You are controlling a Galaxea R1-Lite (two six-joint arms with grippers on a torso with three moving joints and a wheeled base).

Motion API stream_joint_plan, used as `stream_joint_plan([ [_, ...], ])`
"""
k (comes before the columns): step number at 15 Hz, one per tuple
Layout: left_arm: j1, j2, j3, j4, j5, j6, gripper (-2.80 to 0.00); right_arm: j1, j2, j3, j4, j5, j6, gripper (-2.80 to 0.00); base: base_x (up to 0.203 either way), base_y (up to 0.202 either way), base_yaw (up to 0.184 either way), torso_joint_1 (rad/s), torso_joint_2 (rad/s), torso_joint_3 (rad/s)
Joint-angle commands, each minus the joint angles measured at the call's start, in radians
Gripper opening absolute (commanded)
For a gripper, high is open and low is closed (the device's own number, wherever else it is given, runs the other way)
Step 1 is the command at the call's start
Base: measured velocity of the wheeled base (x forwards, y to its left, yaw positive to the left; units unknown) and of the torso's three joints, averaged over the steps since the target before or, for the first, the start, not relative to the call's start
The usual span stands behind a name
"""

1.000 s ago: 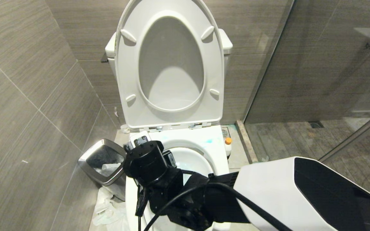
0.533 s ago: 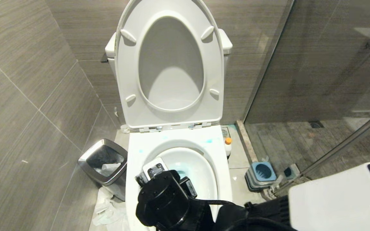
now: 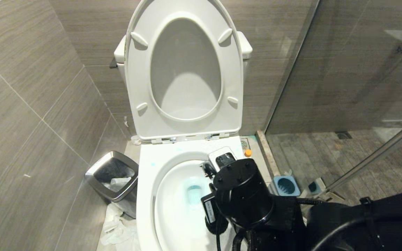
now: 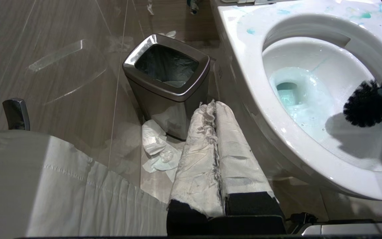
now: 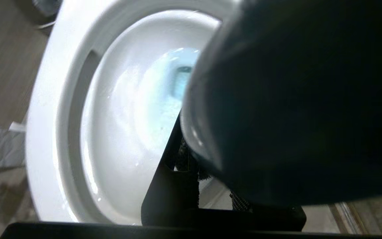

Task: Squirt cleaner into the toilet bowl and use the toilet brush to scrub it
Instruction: Scrub the toilet bowl

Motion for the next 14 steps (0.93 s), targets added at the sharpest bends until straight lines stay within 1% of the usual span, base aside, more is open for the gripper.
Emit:
stream_joint_plan([
  [1, 0.001, 0.002, 0.000, 0.002, 0.001, 0.000, -2.80, -0.036, -0.029, -0.001, -0.002, -0.003, 0.000, -2.80, 0.000, 0.000, 0.000, 0.000, 0.00, 0.000],
  [3, 0.001, 0.002, 0.000, 0.000, 0.001, 0.000, -2.80, -0.070, -0.023, -0.015, -0.002, -0.002, -0.004, -2.80, 0.000, 0.000, 0.000, 0.000, 0.00, 0.000],
  [5, 0.001, 0.002, 0.000, 0.000, 0.000, 0.000, -2.80, -0.089, -0.008, -0.059, -0.002, 0.004, -0.005, -2.80, 0.000, 0.000, 0.000, 0.000, 0.00, 0.000],
  [10, 0.001, 0.002, 0.000, 0.000, 0.001, 0.000, -2.80, -0.092, 0.044, -0.225, 0.000, 0.005, -0.016, -2.80, 0.000, 0.000, 0.000, 0.000, 0.00, 0.000],
  [12, 0.001, 0.002, 0.000, 0.000, -0.001, 0.000, -2.80, -0.092, 0.044, -0.253, 0.001, 0.005, -0.048, -2.80, 0.000, 0.000, 0.000, 0.000, 0.00, 0.000],
  [14, 0.001, 0.002, 0.000, 0.000, -0.001, 0.000, -2.80, -0.092, 0.022, -0.258, 0.003, 0.007, -0.054, -2.80, 0.000, 0.000, 0.000, 0.000, 0.00, 0.000],
])
